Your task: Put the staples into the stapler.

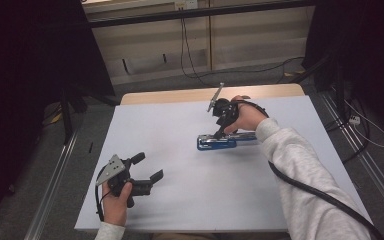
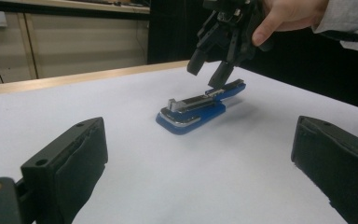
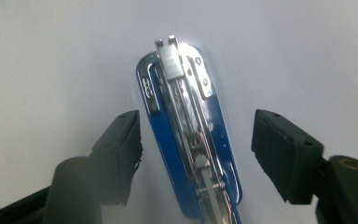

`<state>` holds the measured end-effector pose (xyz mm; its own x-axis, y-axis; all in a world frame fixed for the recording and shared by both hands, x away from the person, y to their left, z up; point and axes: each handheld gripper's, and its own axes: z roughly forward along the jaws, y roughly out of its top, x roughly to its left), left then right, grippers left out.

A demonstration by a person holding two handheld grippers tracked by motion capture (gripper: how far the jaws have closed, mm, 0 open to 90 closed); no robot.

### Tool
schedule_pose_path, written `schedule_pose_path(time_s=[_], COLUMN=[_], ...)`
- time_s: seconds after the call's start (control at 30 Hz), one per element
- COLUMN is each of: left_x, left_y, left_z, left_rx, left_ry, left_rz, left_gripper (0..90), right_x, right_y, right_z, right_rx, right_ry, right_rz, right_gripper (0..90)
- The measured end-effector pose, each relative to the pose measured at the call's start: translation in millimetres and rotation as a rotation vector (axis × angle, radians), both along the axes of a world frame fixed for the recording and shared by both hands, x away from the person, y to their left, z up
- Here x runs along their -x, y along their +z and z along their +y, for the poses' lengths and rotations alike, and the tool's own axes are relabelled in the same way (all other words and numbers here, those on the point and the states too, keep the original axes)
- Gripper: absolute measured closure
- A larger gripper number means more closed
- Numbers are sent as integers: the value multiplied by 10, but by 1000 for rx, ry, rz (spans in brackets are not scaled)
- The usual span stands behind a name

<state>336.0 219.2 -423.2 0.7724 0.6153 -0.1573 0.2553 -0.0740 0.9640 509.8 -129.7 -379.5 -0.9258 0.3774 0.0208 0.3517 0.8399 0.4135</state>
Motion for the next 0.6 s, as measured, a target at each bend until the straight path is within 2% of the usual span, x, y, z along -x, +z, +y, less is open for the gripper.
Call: schedule_pose_path(time_s=[0.1, 0.3, 0.4, 0.6], left_x=[-25, -64, -81, -131], left_y=[7, 16, 17, 11], left_z=[-53, -144, -197, -285], left_rx=[-3, -18, -33, -37], left_ry=[-14, -35, -48, -67], left_rz=[27, 49, 53, 74], left_gripper=[36, 35, 34, 34], right_x=[29, 79, 116, 167], right_y=[-4, 10, 33, 57], right_z=[-95, -273, -354, -522], right_rx=[1, -17, -31, -55], right_ry=[-20, -59, -77, -114], right_rz=[-6, -9, -21, -46], right_gripper=[291, 239, 225, 187])
